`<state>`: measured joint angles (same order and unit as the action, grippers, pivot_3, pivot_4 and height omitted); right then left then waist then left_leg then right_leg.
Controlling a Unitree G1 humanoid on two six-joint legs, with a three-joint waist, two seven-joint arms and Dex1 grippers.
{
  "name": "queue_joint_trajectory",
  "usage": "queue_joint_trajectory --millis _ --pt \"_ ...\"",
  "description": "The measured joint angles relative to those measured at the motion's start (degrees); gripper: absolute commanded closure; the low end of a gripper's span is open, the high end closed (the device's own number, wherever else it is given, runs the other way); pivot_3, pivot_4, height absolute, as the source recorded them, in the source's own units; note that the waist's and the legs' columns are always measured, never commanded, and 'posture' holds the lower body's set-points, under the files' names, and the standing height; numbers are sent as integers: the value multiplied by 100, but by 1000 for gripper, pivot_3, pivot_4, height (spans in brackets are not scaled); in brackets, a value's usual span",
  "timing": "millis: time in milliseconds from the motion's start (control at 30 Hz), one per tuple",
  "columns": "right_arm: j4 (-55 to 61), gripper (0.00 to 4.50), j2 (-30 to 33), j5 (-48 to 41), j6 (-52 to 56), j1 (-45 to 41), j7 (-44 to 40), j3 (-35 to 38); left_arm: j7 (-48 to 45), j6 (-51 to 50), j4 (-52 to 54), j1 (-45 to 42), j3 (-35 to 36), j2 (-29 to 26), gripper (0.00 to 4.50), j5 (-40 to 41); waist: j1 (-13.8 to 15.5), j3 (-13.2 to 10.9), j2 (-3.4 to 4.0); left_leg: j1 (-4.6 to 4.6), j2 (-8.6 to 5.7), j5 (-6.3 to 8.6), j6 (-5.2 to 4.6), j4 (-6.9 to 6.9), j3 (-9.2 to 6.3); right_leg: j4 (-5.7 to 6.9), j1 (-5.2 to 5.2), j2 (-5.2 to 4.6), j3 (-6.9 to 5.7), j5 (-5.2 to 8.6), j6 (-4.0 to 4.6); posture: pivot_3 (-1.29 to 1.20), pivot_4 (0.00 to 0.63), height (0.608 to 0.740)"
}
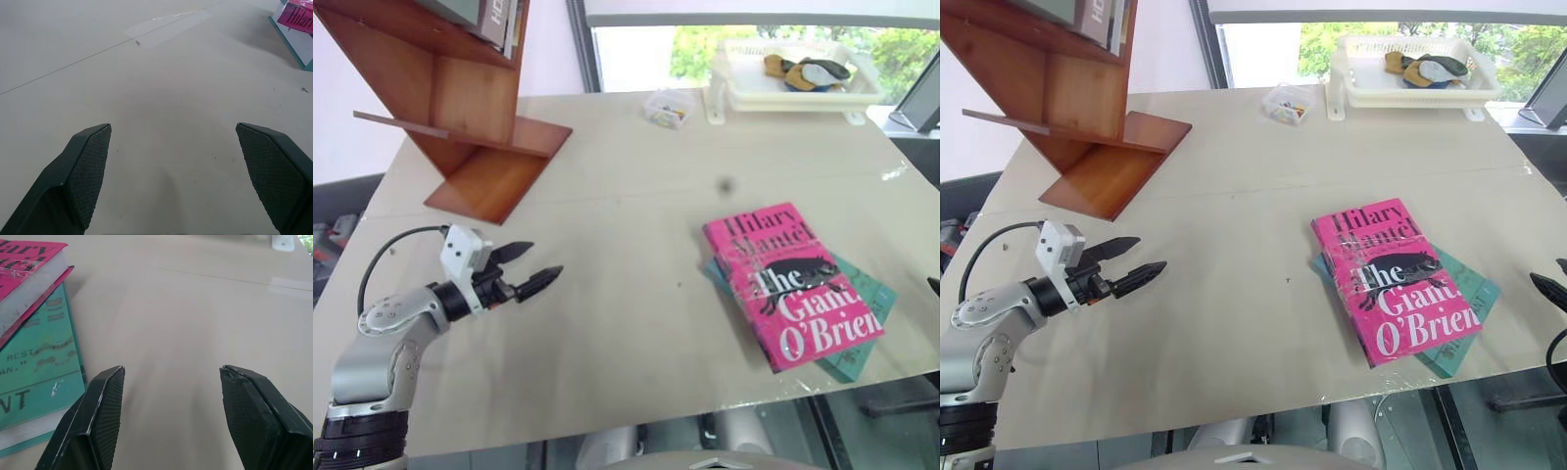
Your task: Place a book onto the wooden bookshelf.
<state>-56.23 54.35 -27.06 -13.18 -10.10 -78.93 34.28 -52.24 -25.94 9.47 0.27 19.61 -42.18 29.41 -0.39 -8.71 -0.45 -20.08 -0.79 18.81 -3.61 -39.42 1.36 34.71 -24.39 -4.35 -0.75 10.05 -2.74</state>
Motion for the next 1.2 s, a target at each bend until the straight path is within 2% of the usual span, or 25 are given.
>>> queue_joint_trajectory --millis 1000,1133,1200 --pt "14 1354 1 129 -209 -145 78 -80 -177 111 -14 -229 -42 25 121 113 -20 0 1 1 -1 0 0 7 -2 -3 0 -15 -2 9 15 0 150 740" --pt "156 1354 1 174 -160 97 68 -149 -408 482 -62 -299 -41 83 121 147 -17 0 0 1 -1 1 1 10 -3 -5 -1 -16 -3 10 17 0 150 740" --pt "297 1354 0 188 -40 326 41 -207 -706 495 -61 -389 -30 100 121 448 -13 0 0 0 -1 1 1 10 -2 -6 -1 -19 -3 10 17 0 150 740"
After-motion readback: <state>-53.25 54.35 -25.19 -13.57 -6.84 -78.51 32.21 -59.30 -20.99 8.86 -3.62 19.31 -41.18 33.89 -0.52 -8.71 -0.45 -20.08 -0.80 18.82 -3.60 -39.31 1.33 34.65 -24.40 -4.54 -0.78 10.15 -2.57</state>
